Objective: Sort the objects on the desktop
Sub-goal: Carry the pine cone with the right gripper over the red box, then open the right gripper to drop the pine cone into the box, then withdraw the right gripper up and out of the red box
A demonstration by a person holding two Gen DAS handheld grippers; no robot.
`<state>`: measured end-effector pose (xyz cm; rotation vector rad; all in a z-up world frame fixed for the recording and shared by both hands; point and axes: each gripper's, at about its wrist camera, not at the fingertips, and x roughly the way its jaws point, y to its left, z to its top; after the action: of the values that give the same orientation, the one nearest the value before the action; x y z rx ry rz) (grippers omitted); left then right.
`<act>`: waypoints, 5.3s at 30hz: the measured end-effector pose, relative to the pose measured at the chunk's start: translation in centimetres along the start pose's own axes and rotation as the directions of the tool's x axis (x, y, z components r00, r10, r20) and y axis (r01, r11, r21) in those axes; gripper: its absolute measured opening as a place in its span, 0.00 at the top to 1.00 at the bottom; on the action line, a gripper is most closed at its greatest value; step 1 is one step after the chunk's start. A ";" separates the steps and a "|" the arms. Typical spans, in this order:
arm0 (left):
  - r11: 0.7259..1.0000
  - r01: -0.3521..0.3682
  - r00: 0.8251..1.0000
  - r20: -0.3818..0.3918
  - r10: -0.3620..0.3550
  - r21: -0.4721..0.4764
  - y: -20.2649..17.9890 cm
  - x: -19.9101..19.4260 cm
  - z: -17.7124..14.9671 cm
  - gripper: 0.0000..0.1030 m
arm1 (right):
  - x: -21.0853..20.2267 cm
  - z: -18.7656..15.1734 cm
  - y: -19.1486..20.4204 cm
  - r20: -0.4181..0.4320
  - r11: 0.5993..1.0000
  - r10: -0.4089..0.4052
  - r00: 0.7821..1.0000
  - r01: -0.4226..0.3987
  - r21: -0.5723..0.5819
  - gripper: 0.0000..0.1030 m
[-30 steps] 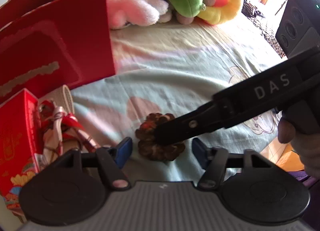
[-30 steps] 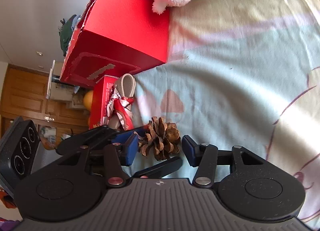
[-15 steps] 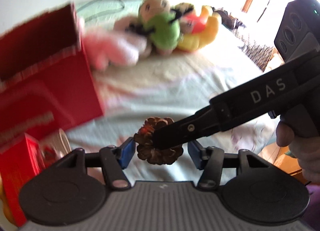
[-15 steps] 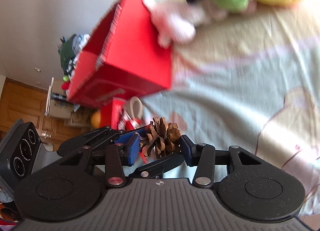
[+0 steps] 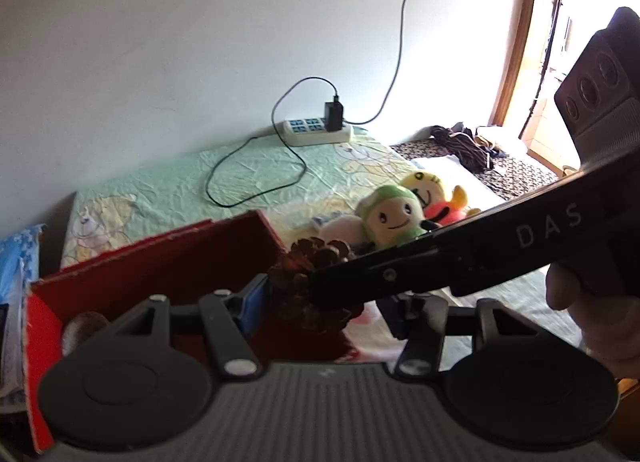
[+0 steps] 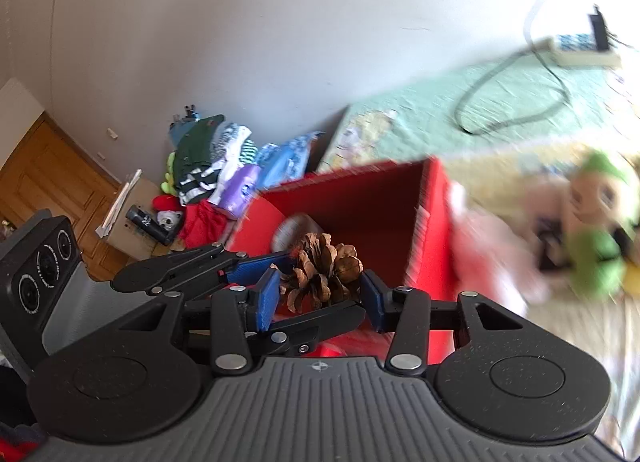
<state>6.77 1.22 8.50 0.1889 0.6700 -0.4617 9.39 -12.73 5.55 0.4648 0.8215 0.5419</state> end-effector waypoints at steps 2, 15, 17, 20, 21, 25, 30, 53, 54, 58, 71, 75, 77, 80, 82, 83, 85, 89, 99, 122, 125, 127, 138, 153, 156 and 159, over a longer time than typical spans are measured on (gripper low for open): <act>1.000 -0.022 1.000 -0.012 0.022 -0.012 2.2 0.2 0.2 0.44 | 2.3 1.3 0.8 -0.020 1.000 0.008 1.000 -0.008 -0.003 0.54; 0.973 -0.076 0.961 -0.277 0.013 -0.218 13.9 5.5 -5.9 0.46 | 17.6 2.5 0.9 -0.310 0.983 0.057 0.949 0.001 0.184 0.55; 0.971 -0.094 0.947 -0.321 0.019 -0.220 14.5 6.0 -6.5 0.47 | 19.1 2.2 1.0 -0.356 0.979 0.061 0.933 0.013 0.201 0.55; 0.971 -0.119 0.929 -0.369 0.034 -0.209 15.1 6.3 -7.2 0.47 | 20.9 2.0 0.9 -0.410 0.975 0.072 0.909 0.022 0.220 0.55; 0.970 -0.124 0.923 -0.384 0.034 -0.211 15.2 6.3 -7.4 0.47 | 21.5 2.0 1.0 -0.431 0.975 0.070 0.899 0.030 0.220 0.55; 0.965 -0.137 0.907 -0.419 0.032 -0.223 15.8 6.3 -7.7 0.47 | 24.2 1.8 0.8 -0.502 0.976 0.027 0.864 0.086 0.199 0.55; 0.959 -0.155 0.898 -0.439 0.036 -0.237 16.5 6.5 -8.0 0.46 | 27.3 1.6 0.9 -0.571 0.975 0.066 0.818 0.068 0.210 0.55; 0.950 -0.256 0.899 -0.407 0.165 -0.180 14.7 3.6 -6.9 0.46 | 27.3 2.7 1.3 -0.554 0.981 0.104 0.826 0.006 0.193 0.49; 0.951 -0.245 0.904 -0.400 0.154 -0.189 14.7 3.6 -6.8 0.46 | 26.8 2.9 1.3 -0.535 0.983 0.093 0.840 0.008 0.184 0.51; 0.957 -0.190 0.923 -0.373 0.098 -0.218 14.5 4.1 -6.3 0.47 | 24.0 3.2 1.6 -0.437 0.994 -0.045 0.898 0.084 0.070 0.56; 0.949 -0.214 0.863 -0.500 0.074 -0.230 14.2 9.8 -6.2 0.44 | 20.5 1.7 1.1 -0.232 0.960 -0.279 0.932 0.275 -0.050 0.57; 0.938 -0.265 0.842 -0.527 0.113 -0.222 14.6 10.1 -6.3 0.45 | 19.8 1.8 0.9 -0.218 0.949 -0.314 0.924 0.301 -0.088 0.60; 0.934 -0.285 0.836 -0.533 0.130 -0.218 14.7 10.0 -6.3 0.45 | 19.5 1.9 0.6 -0.214 0.950 -0.311 0.926 0.299 -0.088 0.60; 0.930 -0.302 0.825 -0.546 0.144 -0.211 14.9 10.2 -6.3 0.45 | 19.6 1.9 0.5 -0.209 0.950 -0.311 0.927 0.307 -0.053 0.60; 0.928 -0.311 0.816 -0.558 0.151 -0.204 15.0 10.4 -6.2 0.44 | 19.4 1.8 0.2 -0.202 0.951 -0.308 0.930 0.309 -0.030 0.60; 0.928 -0.317 0.812 -0.562 0.159 -0.196 15.0 10.4 -6.2 0.43 | 19.5 1.7 0.2 -0.199 0.950 -0.309 0.930 0.311 -0.020 0.60; 0.926 -0.335 0.805 -0.565 0.184 -0.175 15.5 10.4 -6.2 0.42 | 19.5 1.8 0.1 -0.198 0.951 -0.305 0.931 0.310 -0.008 0.60; 0.922 -0.348 0.801 -0.565 0.198 -0.170 15.8 10.3 -6.3 0.42 | 19.4 1.7 0.3 -0.188 0.949 -0.312 0.931 0.315 -0.012 0.61; 0.913 -0.363 0.812 -0.543 0.213 -0.184 16.3 10.0 -6.1 0.37 | 19.4 1.6 0.4 -0.175 0.948 -0.313 0.933 0.317 -0.010 0.61; 0.904 -0.394 0.827 -0.493 0.271 -0.164 15.7 9.6 -6.1 0.31 | 19.2 1.6 0.5 -0.143 0.950 -0.312 0.939 0.314 -0.010 0.61; 0.904 -0.396 0.827 -0.492 0.273 -0.163 15.6 9.5 -6.0 0.30 | 19.1 1.6 0.4 -0.142 0.951 -0.309 0.941 0.310 -0.010 0.61; 0.903 -0.399 0.826 -0.490 0.278 -0.161 15.4 9.5 -6.0 0.29 | 19.1 1.6 0.4 -0.141 0.952 -0.305 0.942 0.307 -0.010 0.61; 0.900 -0.414 0.815 -0.496 0.300 -0.135 15.2 9.7 -5.9 0.29 | 18.9 1.5 0.6 -0.122 0.955 -0.296 0.947 0.296 -0.017 0.61; 0.899 -0.427 0.805 -0.492 0.331 -0.093 14.6 9.7 -5.7 0.29 | 18.6 1.5 0.7 -0.098 0.958 -0.286 0.953 0.285 -0.020 0.61; 0.895 -0.438 0.800 -0.491 0.344 -0.088 14.4 9.6 -5.6 0.28 | 18.5 1.5 0.8 -0.090 0.960 -0.279 0.956 0.278 -0.023 0.61; 0.889 -0.449 0.798 -0.488 0.352 -0.092 14.1 9.5 -5.5 0.24 | 18.5 1.6 0.8 -0.088 0.963 -0.270 0.959 0.269 -0.026 0.61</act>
<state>16.86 12.07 -1.44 0.2434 1.1109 0.0796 20.79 -1.02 -3.30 0.3098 0.9512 0.3169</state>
